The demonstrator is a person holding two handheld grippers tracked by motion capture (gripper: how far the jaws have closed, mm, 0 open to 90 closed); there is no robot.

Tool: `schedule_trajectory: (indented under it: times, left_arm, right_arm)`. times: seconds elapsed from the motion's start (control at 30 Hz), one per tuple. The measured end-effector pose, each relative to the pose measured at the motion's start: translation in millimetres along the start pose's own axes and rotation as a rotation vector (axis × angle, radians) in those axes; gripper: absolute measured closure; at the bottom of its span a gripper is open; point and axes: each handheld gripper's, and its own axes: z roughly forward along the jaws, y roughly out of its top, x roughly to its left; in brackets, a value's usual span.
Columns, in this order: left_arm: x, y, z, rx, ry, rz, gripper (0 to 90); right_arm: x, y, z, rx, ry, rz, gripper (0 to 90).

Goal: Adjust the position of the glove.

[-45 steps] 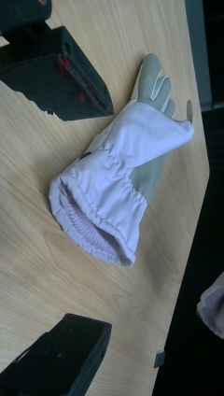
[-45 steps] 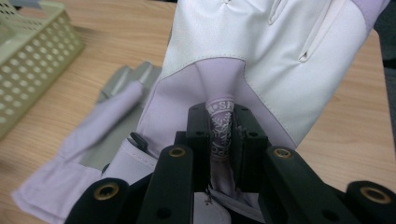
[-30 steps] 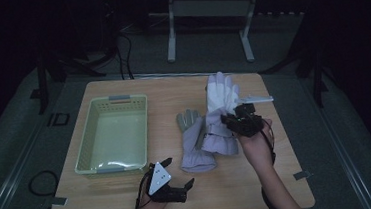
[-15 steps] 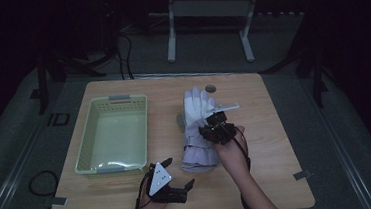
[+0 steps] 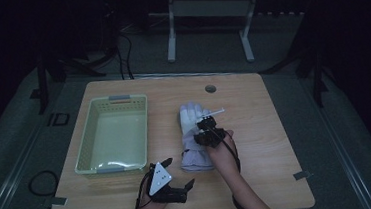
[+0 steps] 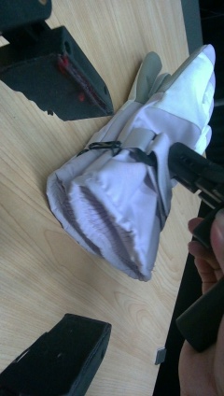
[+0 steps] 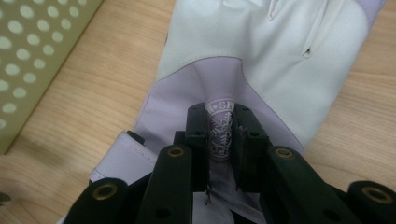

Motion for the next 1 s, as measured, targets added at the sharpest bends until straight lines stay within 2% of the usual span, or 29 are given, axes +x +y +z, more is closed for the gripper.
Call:
schedule_trajectory:
  times: [0.17,0.27,0.37,0.43,0.5,0.53,0.6,0.7,0.8,0.83,0.93,1.0]
  left_arm:
    - [-0.1,0.0,0.2,0.0,0.001,0.0,0.8]
    - [0.5,0.2,0.3,0.003,-0.005,-0.009,0.8]
    - [1.4,0.2,0.4,0.009,-0.013,-0.016,0.8]
    - [1.4,0.3,0.5,0.009,-0.017,-0.017,0.8]
    - [0.9,0.3,0.4,0.009,-0.017,-0.013,0.8]
    - [0.6,0.4,0.6,0.008,-0.022,-0.01,0.8]
    - [-0.3,0.4,1.1,0.005,-0.021,-0.006,0.8]
    - [-0.1,0.8,1.7,0.012,-0.02,-0.004,0.8]
    - [1.3,1.2,3.2,0.0,-0.023,0.004,0.9]
    - [1.6,1.6,4.2,0.007,-0.024,0.003,0.9]
    - [0.3,4.1,8.0,0.055,-0.047,0.006,0.8]
    - [-2.8,8.3,9.7,0.075,-0.08,-0.004,0.8]
  right_arm:
    - [-5.1,-0.6,-1.1,-0.005,0.009,0.008,74.0]
    - [-4.0,0.6,-1.9,-0.002,0.011,-0.016,68.0]
    - [-6.2,1.1,-9.0,-0.042,0.025,-0.028,61.6]
    - [-10.3,0.7,-14.6,-0.081,0.031,-0.061,50.8]
    - [-16.0,-1.1,-20.8,-0.114,0.009,-0.108,44.2]
    - [-19.8,-2.2,-24.4,-0.124,0.001,-0.109,41.5]
    - [-28.7,-5.9,-32.1,-0.138,0.026,-0.094,35.2]
    - [-37.8,-13.4,-38.8,-0.133,0.074,-0.123,26.8]
    - [-46.0,-21.9,-42.0,-0.133,0.086,-0.127,19.5]
    - [-48.7,-24.6,-42.8,-0.14,0.087,-0.122,19.2]
    - [-57.2,-32.0,-45.9,-0.16,0.126,-0.108,15.2]
    - [-61.9,-37.2,-47.8,-0.192,0.15,-0.129,15.3]
